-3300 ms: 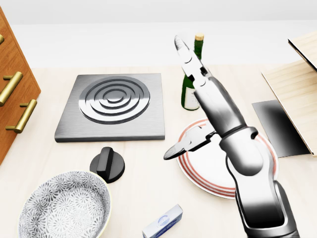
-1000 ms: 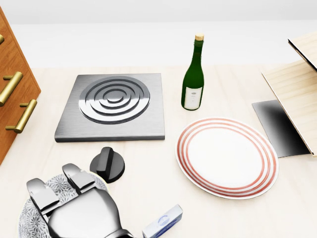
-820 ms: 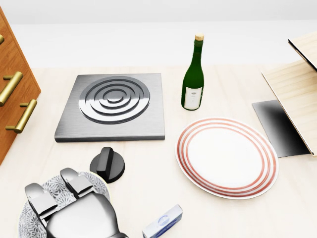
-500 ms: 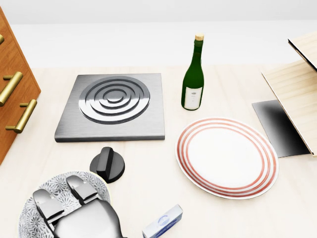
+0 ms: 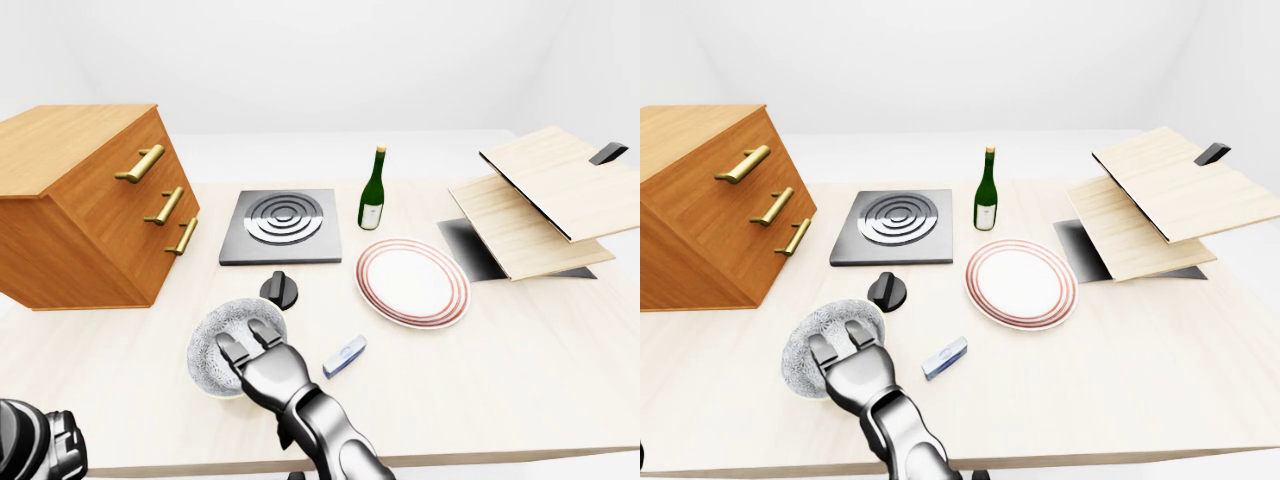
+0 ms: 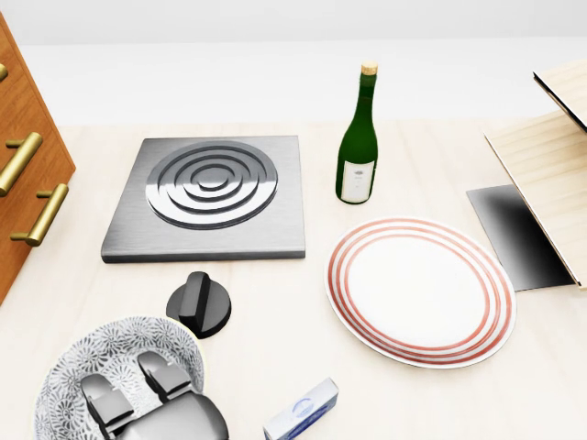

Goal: Pick up the akita bowl and put it on the plate.

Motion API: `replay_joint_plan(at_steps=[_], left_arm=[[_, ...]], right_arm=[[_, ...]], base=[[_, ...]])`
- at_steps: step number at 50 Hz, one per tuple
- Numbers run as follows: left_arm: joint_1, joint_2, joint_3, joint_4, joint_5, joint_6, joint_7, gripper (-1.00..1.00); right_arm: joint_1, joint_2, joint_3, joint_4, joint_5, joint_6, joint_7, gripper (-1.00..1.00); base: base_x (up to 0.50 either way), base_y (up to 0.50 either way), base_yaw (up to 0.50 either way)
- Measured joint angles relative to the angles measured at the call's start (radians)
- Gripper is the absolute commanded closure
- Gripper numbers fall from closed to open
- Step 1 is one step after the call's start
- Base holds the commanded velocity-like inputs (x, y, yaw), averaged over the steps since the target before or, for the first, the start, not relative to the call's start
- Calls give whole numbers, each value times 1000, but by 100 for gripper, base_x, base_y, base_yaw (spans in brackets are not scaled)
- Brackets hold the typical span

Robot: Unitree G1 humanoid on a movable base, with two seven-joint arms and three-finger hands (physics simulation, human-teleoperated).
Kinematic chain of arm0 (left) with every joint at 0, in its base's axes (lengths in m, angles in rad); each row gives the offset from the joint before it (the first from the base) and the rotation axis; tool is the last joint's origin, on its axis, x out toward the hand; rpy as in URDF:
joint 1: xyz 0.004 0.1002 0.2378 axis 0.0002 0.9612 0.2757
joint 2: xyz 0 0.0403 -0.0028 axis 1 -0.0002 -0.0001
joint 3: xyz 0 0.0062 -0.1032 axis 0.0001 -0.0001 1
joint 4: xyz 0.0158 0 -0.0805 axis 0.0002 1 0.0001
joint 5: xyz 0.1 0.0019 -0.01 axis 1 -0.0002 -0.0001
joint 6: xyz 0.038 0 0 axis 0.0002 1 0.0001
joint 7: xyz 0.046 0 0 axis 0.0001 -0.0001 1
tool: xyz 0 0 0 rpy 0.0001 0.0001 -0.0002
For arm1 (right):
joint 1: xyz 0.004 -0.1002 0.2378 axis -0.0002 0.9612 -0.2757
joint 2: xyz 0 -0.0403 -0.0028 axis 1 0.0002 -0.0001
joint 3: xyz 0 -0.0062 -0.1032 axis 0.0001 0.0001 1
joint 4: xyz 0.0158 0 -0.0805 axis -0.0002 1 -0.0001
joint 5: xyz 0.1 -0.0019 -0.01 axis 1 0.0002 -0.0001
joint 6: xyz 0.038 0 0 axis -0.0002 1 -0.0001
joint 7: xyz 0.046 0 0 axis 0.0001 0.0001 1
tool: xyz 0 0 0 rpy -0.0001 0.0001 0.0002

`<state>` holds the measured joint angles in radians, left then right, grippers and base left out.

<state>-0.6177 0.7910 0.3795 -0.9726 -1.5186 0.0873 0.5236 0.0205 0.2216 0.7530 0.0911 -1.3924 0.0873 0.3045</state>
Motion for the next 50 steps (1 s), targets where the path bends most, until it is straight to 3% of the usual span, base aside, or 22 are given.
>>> replay_joint_plan(at_steps=[21,38,40,42,45,47,48,49,50], left_arm=[[-5,2,0,3,-9,0,0,-100],[-3,1,0,4,-6,0,0,-100],[-5,3,0,4,-7,0,0,-100],[-7,4,0,3,-7,0,0,-100],[-7,3,-1,3,-5,0,0,-100],[-8,3,-1,3,-5,0,0,-100],[-9,3,-2,3,-4,0,0,-100],[-9,3,-2,4,-4,0,0,-100],[-9,3,-2,3,-4,0,0,-100]], right_arm=[[-44,17,-92,167,46,0,-111,-100],[-60,22,-134,222,51,0,-141,-100],[-61,23,-136,226,51,0,-142,-82],[-63,24,-137,227,52,0,-143,18],[-67,26,-140,225,52,0,-149,47],[-71,28,-141,215,51,0,-158,55],[-73,29,-141,214,51,0,-162,65],[-74,30,-141,214,50,0,-166,96],[-76,31,-141,212,52,0,-168,96]], base=[[0,0,0],[0,0,0],[0,0,0],[0,0,0],[0,0,0],[0,0,0],[0,0,0],[0,0,0],[0,0,0]])
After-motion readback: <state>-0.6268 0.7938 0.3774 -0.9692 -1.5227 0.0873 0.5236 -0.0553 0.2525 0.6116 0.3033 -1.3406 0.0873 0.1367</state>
